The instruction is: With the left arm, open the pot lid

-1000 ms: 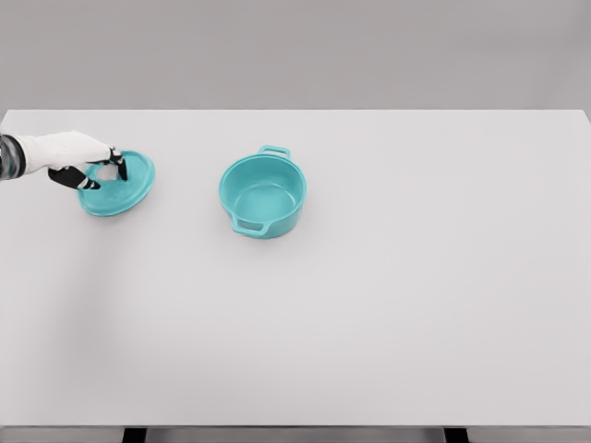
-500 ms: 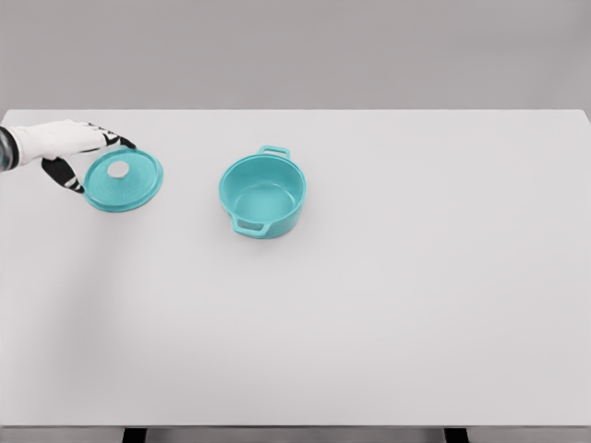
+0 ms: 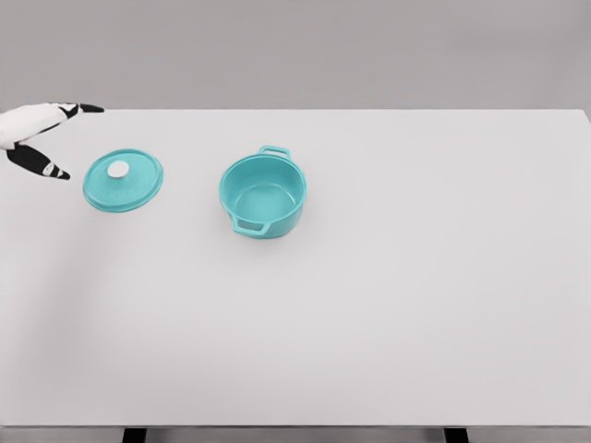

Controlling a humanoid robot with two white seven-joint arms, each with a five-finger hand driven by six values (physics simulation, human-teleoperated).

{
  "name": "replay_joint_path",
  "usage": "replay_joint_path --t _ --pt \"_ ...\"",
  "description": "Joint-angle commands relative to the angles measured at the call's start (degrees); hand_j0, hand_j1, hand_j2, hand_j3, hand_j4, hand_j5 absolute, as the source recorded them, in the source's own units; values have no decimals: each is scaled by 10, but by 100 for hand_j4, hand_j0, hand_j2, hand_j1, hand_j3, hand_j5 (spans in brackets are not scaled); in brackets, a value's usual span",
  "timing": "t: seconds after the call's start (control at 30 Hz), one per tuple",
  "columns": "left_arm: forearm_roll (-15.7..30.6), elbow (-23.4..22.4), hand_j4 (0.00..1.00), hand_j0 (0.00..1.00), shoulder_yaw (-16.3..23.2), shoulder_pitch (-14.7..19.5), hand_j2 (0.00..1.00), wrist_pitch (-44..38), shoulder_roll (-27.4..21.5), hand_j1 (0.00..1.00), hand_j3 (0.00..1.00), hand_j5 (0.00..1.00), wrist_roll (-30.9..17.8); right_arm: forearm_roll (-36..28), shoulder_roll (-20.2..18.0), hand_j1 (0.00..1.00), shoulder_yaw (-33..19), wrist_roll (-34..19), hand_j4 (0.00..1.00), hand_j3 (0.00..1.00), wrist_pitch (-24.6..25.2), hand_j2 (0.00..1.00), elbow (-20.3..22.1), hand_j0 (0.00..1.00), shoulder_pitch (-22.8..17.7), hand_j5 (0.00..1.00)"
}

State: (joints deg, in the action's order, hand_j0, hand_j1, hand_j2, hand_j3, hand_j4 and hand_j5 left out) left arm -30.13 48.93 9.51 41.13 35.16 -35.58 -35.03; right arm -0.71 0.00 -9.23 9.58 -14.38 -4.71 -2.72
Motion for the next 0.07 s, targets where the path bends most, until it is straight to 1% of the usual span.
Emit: replay_joint_path --t 0.0,0.03 --pt "6 0 100 100 -4 0 100 -2 0 100 100 100 0 -1 0 100 0 0 100 100 0 100 1 100 0 100" --pt "6 0 100 100 -3 0 100 -2 0 100 100 100 0 -1 0 100 0 0 100 100 0 100 0 100 0 100"
